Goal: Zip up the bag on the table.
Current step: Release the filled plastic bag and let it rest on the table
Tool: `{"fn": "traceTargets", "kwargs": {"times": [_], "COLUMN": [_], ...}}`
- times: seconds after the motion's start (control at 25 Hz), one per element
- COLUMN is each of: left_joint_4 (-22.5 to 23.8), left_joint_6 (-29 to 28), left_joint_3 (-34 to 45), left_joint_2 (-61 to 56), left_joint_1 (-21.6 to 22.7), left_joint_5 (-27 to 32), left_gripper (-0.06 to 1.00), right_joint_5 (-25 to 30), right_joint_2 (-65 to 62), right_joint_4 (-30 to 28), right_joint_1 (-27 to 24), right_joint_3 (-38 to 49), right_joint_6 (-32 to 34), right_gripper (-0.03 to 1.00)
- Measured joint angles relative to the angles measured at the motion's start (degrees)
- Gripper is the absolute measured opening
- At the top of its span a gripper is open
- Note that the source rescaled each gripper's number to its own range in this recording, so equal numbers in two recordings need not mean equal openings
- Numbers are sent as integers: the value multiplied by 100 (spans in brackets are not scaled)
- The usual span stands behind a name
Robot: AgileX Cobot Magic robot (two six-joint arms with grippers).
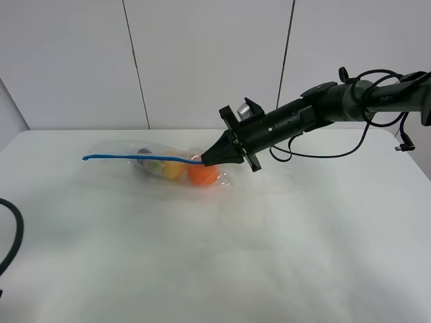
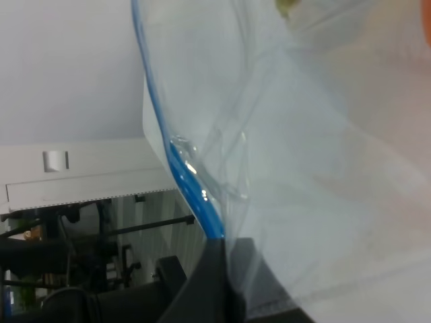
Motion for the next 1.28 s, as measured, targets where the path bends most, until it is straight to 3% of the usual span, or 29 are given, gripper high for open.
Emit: {"fn": "traceTargets", "kwargs": {"times": [0.2, 0.76, 0.88, 0.96, 1.04, 1.12, 1.16, 1.28], "left_joint_4": [-5, -11, -11, -16, -16, -16, -16, -16], "left_joint_6": [2, 15, 9, -10, -31, -42, -51, -51], "left_joint_3": [177, 279, 279, 298, 297, 297, 297, 297], "left_joint_2": [-808, -3219, -3446, -3446, -3446, -3446, -3446, -3446], "left_joint_1": [0, 0, 0, 0, 0, 0, 0, 0], "left_joint_5": [-663, -659, -659, -659, -659, -659, -659, -659], "left_gripper": [97, 97, 97, 97, 97, 97, 97, 97], "right_joint_5": [12, 32, 26, 7, -9, -33, -81, -156], "right_joint_2": [0, 0, 0, 0, 0, -19, -32, -94], "right_joint_4": [-61, -88, -138, -225, -340, -556, -709, -1498], "right_joint_1": [0, 0, 0, 0, 0, 0, 0, -35], "right_joint_3": [0, 0, 0, 0, 0, 0, -35, -403], "right_joint_6": [0, -16, 37, 138, 189, 199, 206, 484], "right_gripper": [0, 0, 5, 18, 43, 76, 86, 97]}}
